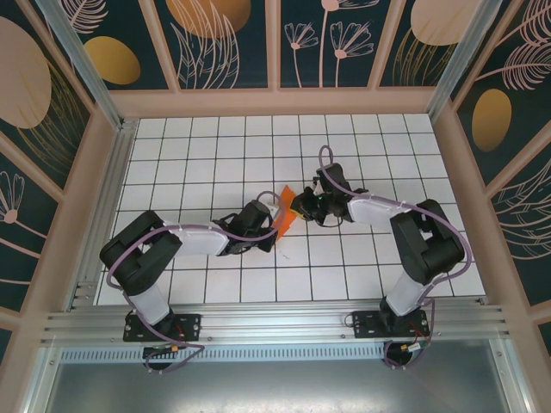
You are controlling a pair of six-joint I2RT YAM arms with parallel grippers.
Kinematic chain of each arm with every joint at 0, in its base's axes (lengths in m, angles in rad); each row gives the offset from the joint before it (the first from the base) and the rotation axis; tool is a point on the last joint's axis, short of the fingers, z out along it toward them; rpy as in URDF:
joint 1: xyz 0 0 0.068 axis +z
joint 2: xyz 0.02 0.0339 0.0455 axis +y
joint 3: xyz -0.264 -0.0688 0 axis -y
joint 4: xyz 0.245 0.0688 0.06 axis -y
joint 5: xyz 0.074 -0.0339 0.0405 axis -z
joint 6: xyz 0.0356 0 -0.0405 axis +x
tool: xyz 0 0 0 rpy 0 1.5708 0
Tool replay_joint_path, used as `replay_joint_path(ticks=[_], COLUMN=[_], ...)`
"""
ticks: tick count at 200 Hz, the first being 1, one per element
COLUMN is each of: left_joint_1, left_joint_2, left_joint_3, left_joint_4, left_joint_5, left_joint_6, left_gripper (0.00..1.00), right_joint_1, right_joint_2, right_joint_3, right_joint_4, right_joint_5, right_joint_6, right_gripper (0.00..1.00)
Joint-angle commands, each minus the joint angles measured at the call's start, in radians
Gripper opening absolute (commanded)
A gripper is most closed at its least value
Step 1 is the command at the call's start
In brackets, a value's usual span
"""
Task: Fold a paper plane with a square sheet of paper (pick it up from the middle)
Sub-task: Fold the wing for the fifth time at the center of the table.
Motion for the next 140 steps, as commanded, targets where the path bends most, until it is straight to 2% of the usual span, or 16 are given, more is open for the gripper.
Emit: replay_joint_path(ticks=[1, 96, 120, 140], left_joint_1=[-0.003, -0.003, -0.004, -0.003], left_joint_2=[0.022, 0.017, 0.0, -0.043], left_joint_3=[0.028, 0.019, -0.011, -0.08], left_joint_4=[-0.072, -0.041, 0.029, 0.158], left_joint_5=[-0.026, -0.01, -0.009, -0.027], left_joint_6=[0.105, 0.131, 0.081, -0.002], left_gripper=[0.07, 0.1, 0.19, 0.26], right_joint_1=[0.01, 0.018, 0.018, 0.018], right_joint_2=[0.06, 0.185, 0.196, 0.207], right_joint_3=[0.038, 0.052, 0.051, 0.041], right_joint_4=[-0.058, -0.016, -0.046, -0.053], right_joint_5=[-0.004, -0.025, -0.002, 0.005], right_joint_6=[-0.01, -0.018, -0.008, 0.007], right_gripper=[0.1, 0.07, 0.06, 0.05])
